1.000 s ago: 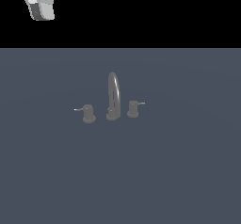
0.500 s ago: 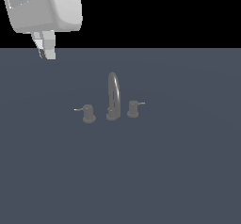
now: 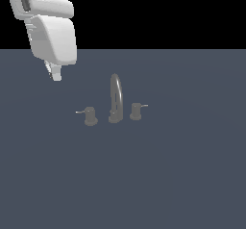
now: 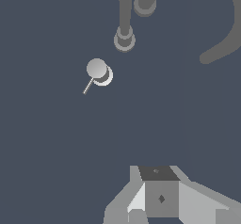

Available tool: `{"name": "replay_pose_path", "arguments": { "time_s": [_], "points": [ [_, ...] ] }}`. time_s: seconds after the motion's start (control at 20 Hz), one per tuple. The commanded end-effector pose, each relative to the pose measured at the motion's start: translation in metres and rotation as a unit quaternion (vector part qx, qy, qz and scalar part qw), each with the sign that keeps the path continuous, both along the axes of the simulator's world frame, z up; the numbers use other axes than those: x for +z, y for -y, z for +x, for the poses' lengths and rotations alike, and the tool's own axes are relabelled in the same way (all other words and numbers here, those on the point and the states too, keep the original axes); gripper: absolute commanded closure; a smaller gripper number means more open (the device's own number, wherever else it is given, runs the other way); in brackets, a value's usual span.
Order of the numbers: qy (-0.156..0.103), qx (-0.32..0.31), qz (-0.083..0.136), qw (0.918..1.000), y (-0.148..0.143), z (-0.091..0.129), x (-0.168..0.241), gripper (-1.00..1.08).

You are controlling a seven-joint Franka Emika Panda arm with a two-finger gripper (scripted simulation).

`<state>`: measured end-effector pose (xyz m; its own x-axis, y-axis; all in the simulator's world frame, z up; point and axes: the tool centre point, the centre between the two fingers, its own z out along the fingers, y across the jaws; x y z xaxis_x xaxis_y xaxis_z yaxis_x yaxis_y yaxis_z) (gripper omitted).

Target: Turn on the faucet by rotating a designated handle.

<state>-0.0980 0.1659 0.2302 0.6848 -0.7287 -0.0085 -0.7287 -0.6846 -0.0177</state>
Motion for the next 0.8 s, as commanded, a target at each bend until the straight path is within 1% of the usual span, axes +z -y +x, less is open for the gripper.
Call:
{"name": "replay_pose_path", "arguments": {
  "time_s": [0.0,0.4,0.75],
  "points": [
    [0.000,-0.019,0.000,0.9998,-0.004,0.011,-0.012,1.08],
    [-0.001,-0.080,-0.002,0.9968,-0.011,0.045,-0.050,1.08],
    [-0.003,-0.143,-0.005,0.9897,-0.013,0.081,-0.090,1.08]
  ]
}}
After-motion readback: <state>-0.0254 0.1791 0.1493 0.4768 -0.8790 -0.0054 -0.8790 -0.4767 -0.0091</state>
